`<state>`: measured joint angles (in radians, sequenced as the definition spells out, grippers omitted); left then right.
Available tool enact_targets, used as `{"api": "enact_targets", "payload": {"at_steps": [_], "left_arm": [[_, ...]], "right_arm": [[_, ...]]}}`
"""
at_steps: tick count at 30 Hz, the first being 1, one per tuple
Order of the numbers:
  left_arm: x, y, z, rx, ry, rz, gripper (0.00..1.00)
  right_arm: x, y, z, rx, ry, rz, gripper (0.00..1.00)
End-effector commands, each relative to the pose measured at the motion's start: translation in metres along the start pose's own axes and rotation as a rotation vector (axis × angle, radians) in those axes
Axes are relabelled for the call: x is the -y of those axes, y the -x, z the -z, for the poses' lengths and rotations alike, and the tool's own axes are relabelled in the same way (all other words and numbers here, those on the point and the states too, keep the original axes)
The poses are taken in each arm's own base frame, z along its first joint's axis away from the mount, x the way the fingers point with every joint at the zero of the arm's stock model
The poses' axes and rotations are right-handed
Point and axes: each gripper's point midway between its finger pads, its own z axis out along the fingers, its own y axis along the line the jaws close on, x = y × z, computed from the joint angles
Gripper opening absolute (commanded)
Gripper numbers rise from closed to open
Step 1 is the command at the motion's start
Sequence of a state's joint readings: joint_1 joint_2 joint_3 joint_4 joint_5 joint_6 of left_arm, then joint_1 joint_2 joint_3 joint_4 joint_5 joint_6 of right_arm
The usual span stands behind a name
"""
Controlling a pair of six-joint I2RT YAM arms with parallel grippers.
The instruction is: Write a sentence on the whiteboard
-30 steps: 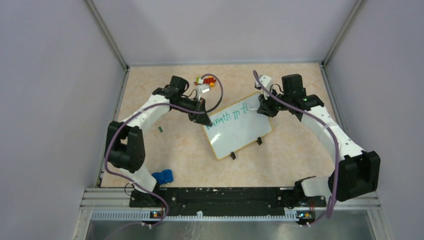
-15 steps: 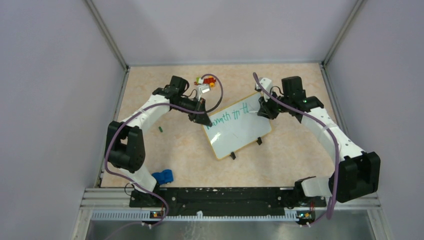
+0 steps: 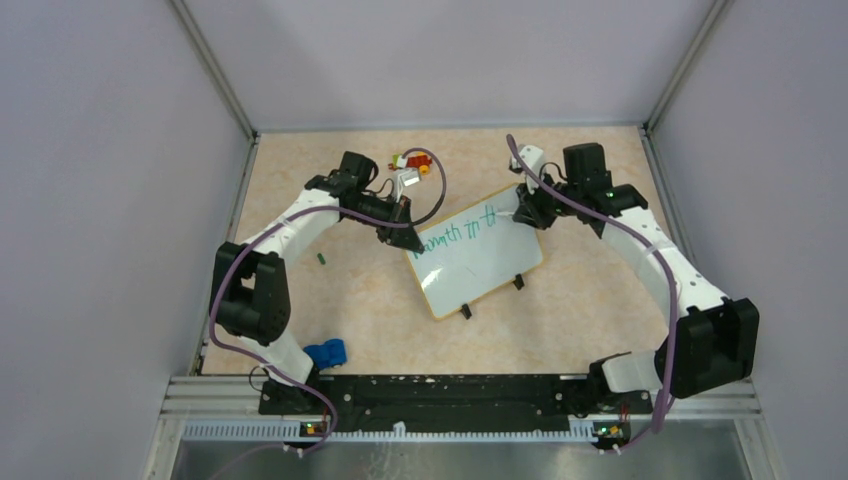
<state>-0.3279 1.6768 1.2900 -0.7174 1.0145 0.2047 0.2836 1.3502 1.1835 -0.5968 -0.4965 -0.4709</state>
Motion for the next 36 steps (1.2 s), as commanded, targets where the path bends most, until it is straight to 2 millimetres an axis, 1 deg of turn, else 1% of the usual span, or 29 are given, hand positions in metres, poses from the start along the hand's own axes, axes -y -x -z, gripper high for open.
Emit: {"api": "enact_targets", "payload": {"at_steps": [1,9,14,21,27,32,36], "left_arm": [[0.004,0.002,0.002,-0.007,-0.016,-0.028,0.0],[0.004,0.003,0.002,-0.008,-0.015,-0.025,0.0],[0.004,0.002,0.002,-0.009,-0.016,-0.022,0.0],[0.004,0.003,0.002,-0.007,-0.015,-0.022,0.0],[0.005,0.003,0.002,-0.006,-0.015,-0.025,0.0],[0.005,0.002,0.003,-0.006,-0.014,-0.027,0.0],[0.005,0.003,0.003,-0.005,-0.015,-0.027,0.0]], "right_arm": [[0.018,0.024,0.004,0.051,-0.055,0.036,0.0],[0.03,0.018,0.01,0.039,-0.097,0.036,0.0],[0.031,0.015,0.012,0.034,-0.102,0.033,0.0],[0.024,0.007,0.011,0.022,-0.077,0.031,0.0],[0.017,-0.008,0.01,-0.005,-0.063,0.026,0.0],[0.013,-0.017,0.01,-0.015,-0.059,0.022,0.0],[0.011,-0.018,0.011,-0.016,-0.058,0.023,0.0]]}}
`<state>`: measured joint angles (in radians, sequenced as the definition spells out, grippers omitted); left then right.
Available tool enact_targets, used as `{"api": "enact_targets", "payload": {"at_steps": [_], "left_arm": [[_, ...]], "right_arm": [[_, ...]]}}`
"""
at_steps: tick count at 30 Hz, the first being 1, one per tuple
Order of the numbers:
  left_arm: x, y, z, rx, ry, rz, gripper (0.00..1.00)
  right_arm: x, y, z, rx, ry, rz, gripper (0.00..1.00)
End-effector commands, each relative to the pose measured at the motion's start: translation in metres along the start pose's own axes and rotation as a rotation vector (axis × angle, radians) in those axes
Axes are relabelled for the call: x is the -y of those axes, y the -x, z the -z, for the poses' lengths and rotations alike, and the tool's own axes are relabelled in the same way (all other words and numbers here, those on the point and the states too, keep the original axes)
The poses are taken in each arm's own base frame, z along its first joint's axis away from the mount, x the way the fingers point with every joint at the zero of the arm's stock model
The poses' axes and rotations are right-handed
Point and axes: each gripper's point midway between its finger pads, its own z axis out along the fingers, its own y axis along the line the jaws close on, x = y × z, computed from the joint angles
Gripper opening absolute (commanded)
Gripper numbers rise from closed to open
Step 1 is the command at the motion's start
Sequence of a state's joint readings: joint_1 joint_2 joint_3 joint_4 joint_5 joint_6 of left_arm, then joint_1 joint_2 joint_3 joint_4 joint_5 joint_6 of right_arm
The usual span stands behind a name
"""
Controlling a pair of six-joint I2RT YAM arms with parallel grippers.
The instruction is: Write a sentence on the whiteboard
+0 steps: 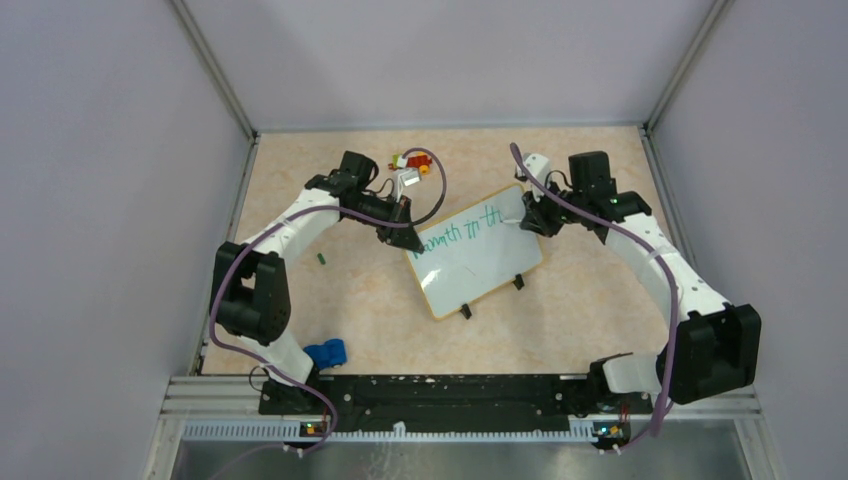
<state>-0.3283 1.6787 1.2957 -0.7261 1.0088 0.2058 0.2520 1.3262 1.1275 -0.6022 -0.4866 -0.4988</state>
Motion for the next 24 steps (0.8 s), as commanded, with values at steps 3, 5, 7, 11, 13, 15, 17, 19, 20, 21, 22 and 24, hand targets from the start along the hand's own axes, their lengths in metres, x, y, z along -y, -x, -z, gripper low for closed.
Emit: {"api": "enact_targets", "payload": {"at_steps": [3,5,7,11,13,15,17,19,20,21,22,24], "left_arm": [[0.005,0.002,0.002,-0.001,-0.02,-0.03,0.0],[0.005,0.002,0.002,-0.002,-0.019,-0.028,0.0],[0.005,0.002,0.002,-0.003,-0.02,-0.027,0.0],[0.006,0.003,0.002,0.0,-0.02,-0.03,0.0],[0.005,0.003,0.002,-0.001,-0.02,-0.029,0.0],[0.006,0.003,0.002,-0.001,-0.023,-0.029,0.0],[0.005,0.003,0.002,0.0,-0.02,-0.03,0.0],[0.006,0.002,0.002,-0.001,-0.021,-0.031,0.0],[0.005,0.002,0.002,-0.001,-0.02,-0.03,0.0],[0.005,0.003,0.002,-0.001,-0.02,-0.03,0.0],[0.006,0.002,0.002,-0.002,-0.02,-0.03,0.0],[0.005,0.002,0.003,-0.002,-0.019,-0.03,0.0]], "right_arm": [[0.008,0.008,0.01,0.03,-0.04,0.034,0.0],[0.008,0.013,0.012,0.039,-0.039,0.038,0.0],[0.008,0.021,0.017,0.057,-0.044,0.046,0.0],[0.009,0.034,0.027,0.084,-0.057,0.057,0.0],[0.01,0.035,0.026,0.084,-0.059,0.058,0.0],[0.01,0.035,0.026,0.085,-0.059,0.059,0.0],[0.011,0.036,0.026,0.087,-0.062,0.058,0.0],[0.013,0.036,0.025,0.085,-0.067,0.058,0.0],[0.014,0.035,0.024,0.082,-0.072,0.058,0.0],[0.015,0.035,0.022,0.08,-0.074,0.058,0.0],[0.016,0.034,0.02,0.074,-0.075,0.057,0.0],[0.018,0.031,0.017,0.067,-0.075,0.054,0.0]]}}
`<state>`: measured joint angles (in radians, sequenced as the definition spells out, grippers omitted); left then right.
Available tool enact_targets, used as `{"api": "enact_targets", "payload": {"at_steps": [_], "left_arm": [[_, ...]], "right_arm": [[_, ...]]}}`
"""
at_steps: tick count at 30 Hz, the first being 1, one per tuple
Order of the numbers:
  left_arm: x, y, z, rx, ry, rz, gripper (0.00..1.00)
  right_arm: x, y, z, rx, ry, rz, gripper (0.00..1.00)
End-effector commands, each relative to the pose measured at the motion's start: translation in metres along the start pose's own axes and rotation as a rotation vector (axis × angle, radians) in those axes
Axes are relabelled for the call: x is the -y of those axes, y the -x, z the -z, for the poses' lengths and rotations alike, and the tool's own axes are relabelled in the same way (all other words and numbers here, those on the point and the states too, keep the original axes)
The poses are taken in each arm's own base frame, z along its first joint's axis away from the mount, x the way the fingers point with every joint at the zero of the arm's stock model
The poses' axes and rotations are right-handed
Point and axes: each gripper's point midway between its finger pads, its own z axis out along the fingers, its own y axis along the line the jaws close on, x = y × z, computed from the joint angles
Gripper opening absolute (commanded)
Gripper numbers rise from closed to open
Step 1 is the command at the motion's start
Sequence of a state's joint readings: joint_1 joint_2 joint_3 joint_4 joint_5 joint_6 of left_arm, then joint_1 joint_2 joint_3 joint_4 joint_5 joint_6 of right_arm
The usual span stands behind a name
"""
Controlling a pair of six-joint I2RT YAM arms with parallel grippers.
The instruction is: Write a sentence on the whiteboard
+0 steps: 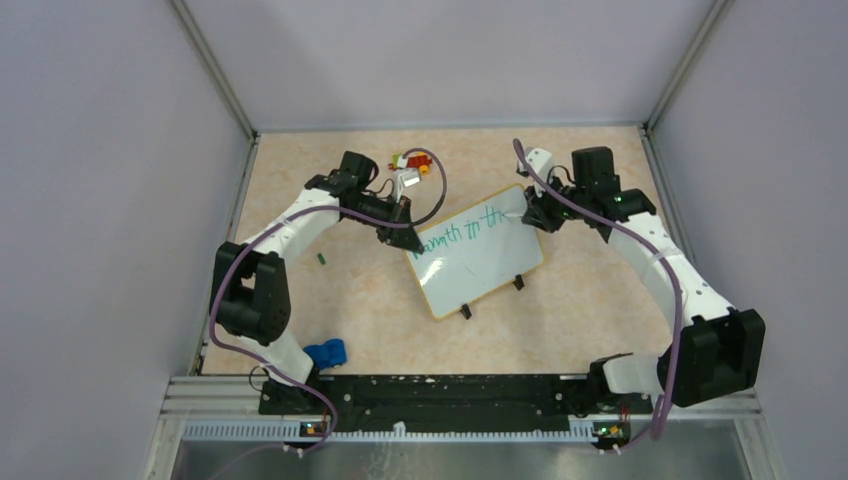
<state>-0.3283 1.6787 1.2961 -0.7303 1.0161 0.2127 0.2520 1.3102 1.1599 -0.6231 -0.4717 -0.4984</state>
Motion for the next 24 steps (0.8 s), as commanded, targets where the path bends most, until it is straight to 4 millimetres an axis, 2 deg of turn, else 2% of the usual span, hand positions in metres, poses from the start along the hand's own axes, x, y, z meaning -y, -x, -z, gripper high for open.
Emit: {"api": "enact_targets", "payload": {"at_steps": [1,7,15,24], "left_arm": [[0.004,0.002,0.002,-0.003,-0.01,-0.024,0.0],[0.003,0.001,0.002,-0.005,-0.011,-0.024,0.0],[0.002,0.001,0.001,-0.007,-0.012,-0.021,0.0],[0.002,0.001,0.001,-0.006,-0.012,-0.02,0.0]], "right_arm": [[0.016,0.019,0.005,0.05,-0.052,0.042,0.0],[0.026,0.015,0.001,0.034,-0.084,0.042,0.0],[0.043,0.014,0.008,0.032,-0.127,0.031,0.0],[0.043,0.025,0.007,0.056,-0.107,0.027,0.0]]}}
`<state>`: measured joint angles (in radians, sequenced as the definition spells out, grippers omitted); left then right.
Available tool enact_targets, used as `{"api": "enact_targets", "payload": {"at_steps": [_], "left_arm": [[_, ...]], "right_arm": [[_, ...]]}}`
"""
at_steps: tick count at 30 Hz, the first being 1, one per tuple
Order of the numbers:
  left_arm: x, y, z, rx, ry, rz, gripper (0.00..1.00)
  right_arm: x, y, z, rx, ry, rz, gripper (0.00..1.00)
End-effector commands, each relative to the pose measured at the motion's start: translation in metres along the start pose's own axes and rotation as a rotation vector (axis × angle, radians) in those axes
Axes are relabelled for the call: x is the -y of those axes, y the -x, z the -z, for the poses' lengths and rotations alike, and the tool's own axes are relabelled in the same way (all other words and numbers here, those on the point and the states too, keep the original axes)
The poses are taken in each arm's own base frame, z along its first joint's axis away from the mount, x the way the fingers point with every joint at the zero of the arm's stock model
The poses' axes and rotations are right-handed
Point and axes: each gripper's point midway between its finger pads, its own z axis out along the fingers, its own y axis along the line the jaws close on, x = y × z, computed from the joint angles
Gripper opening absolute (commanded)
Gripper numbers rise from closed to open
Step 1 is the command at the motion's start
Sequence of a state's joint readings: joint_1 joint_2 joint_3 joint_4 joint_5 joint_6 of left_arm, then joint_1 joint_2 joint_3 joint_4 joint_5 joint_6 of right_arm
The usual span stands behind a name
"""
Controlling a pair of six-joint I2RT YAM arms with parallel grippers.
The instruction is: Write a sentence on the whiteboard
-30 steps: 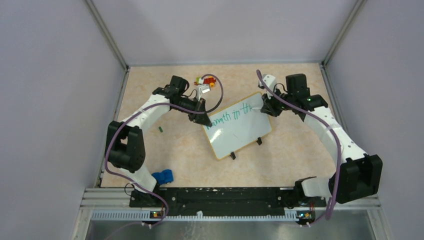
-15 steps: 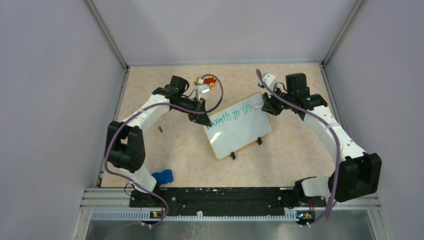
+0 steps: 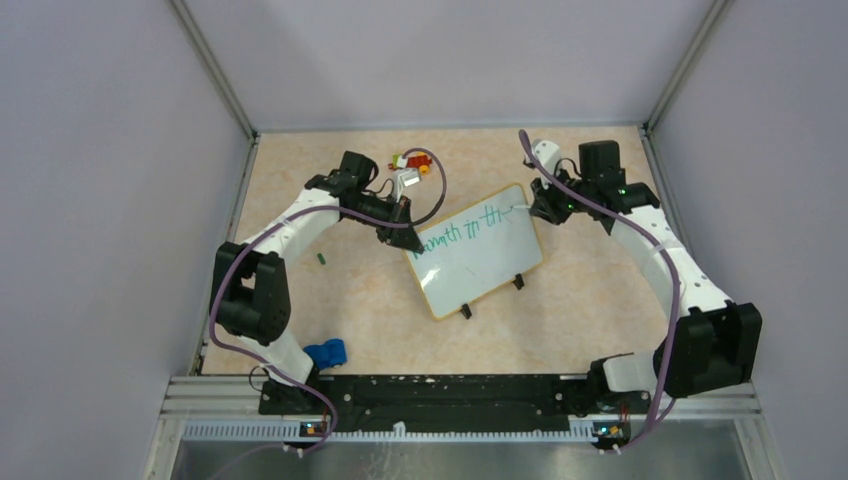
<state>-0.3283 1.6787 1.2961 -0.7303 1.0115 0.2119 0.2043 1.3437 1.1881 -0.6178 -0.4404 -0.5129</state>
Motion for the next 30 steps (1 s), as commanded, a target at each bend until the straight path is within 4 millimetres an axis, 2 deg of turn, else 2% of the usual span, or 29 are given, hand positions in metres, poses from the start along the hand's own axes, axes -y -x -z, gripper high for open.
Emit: {"api": "enact_targets", "payload": {"at_steps": [1,14,30], "left_arm": [[0.002,0.001,0.001,-0.005,-0.016,-0.021,0.0],[0.002,0.002,0.001,-0.005,-0.016,-0.023,0.0],[0.003,0.002,0.002,-0.003,-0.012,-0.028,0.0]], "right_arm": [[0.017,0.03,0.004,0.079,-0.04,0.04,0.0],[0.0,0.036,0.002,0.088,0.025,0.046,0.0],[-0.018,0.011,-0.005,0.041,0.06,0.048,0.0]]}}
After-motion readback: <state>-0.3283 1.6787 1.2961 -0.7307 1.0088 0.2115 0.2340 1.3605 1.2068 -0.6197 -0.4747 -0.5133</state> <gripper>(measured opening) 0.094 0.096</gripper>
